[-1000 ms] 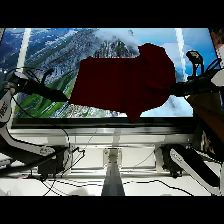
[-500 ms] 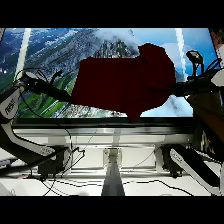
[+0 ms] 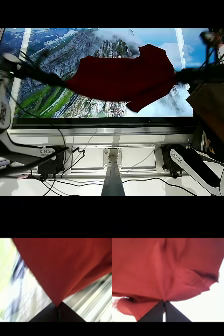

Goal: Fold the clothes and pants, and hang the long-sleeved shirts on hangers.

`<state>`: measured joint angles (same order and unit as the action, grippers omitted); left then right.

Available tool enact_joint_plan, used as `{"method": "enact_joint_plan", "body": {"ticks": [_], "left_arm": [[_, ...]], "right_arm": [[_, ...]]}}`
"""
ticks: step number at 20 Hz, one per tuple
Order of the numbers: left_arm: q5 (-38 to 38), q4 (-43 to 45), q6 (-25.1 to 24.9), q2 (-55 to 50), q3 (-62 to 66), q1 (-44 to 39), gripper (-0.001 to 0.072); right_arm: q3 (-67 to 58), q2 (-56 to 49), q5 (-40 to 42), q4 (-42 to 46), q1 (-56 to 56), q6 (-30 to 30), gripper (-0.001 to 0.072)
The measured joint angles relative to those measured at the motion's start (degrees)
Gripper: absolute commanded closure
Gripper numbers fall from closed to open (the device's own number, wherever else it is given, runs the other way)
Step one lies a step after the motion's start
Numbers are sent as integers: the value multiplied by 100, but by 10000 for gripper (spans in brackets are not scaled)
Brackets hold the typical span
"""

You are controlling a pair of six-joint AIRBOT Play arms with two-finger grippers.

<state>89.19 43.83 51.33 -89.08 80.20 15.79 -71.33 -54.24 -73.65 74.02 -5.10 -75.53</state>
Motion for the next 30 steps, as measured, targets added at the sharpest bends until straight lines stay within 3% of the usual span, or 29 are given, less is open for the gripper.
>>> {"method": "enact_joint_plan", "body": {"ticks": [4, 9, 13, 17, 20, 23, 27, 30], "left_arm": [[-590, -1147, 262, 1392, 761, 457, 693], [-2675, -1891, 361, 3412, 1045, 1220, 693], [-4140, -1513, 376, 4658, 1097, 1718, 693], [-4826, -435, 505, 5278, 1104, 1932, 693], [-4804, 155, 887, 5178, 1106, 1978, 693], [-4081, 352, 1130, 4542, 1104, 1880, 693], [-3110, 520, 1001, 3178, 1102, 1246, 694], [-2973, 699, 761, 1978, 1099, 516, 694]], "right_arm": [[-1287, 94, 118, -20, 0, 17, 701], [-2610, 533, 485, -37, 0, 26, 701], [-3412, 1019, 787, -39, 0, 28, 702], [-3770, 1394, 1128, -46, 0, 28, 703], [-3847, 1285, 1119, 46, 0, 28, 702], [-3864, 737, 756, 129, 2, 20, 702], [-3692, -413, 348, 0, 0, -20, 702], [-3484, -1421, 177, -72, 0, -35, 702]]}}
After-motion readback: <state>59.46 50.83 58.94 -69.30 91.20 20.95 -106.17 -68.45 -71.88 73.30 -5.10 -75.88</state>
